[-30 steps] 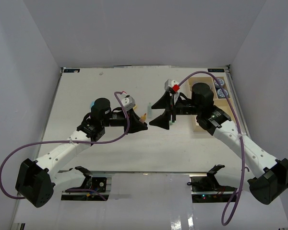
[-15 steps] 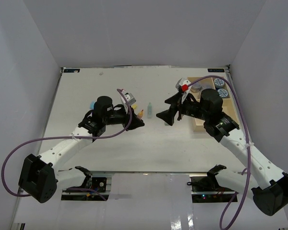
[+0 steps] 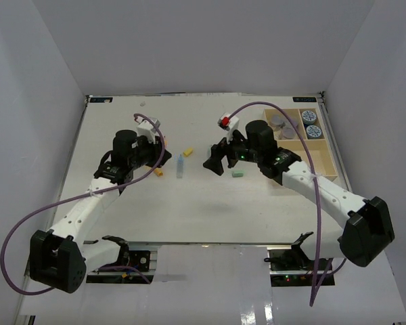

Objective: Sort the stationery into containers
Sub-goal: Pick up the pen cap from the center of the board.

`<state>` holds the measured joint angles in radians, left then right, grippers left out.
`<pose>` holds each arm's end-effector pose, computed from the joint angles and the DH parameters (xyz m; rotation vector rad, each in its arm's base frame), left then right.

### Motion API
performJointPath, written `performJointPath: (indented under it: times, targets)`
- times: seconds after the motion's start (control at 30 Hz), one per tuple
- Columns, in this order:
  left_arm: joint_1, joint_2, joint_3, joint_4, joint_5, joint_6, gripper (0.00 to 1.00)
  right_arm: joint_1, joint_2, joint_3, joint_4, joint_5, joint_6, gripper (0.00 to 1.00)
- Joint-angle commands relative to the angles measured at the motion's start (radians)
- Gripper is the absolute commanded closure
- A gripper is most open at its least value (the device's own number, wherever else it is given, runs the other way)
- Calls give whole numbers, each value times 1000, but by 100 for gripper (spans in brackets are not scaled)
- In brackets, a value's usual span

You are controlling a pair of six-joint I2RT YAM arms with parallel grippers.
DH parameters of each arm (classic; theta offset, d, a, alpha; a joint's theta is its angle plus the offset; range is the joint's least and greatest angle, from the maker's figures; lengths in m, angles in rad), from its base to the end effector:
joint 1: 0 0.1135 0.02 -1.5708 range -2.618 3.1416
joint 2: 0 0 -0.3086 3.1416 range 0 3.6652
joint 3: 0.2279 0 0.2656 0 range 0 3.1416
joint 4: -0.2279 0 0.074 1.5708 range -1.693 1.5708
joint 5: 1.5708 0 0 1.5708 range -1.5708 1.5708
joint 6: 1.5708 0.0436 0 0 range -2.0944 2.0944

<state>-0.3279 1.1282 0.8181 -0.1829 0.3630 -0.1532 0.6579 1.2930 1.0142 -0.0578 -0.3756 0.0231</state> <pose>0.2351 -0.0963 0.3162 0.4097 2.0563 -0.6684 0.2345 0.2014 0.3589 -0.8586 1.7709 0.8115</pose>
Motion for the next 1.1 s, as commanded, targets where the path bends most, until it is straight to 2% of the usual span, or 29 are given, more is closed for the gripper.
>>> performJointPath:
  times: [0.0, 0.1, 0.2, 0.43, 0.57, 0.8, 1.07]
  targets:
    - [65, -85, 4, -44, -205, -54, 100, 83, 99, 99, 41, 107, -6, 2]
    - [121, -159, -33, -40, -312, -80, 100, 143, 217, 164, 46, 176, -9, 0]
    - [141, -220, -56, -26, -428, -88, 100, 196, 355, 263, 46, 227, -8, 5]
    - [145, -355, -105, 17, -574, -101, 99, 288, 656, 529, 27, 348, 23, 11]
    - [147, -375, -109, 25, -579, -106, 98, 322, 811, 677, 21, 409, 20, 14]
    - [145, -372, -108, 23, -559, -111, 96, 347, 980, 832, 6, 452, 24, 23]
    - [147, -366, -106, 25, -533, -108, 94, 353, 1069, 888, 0, 471, 44, 39]
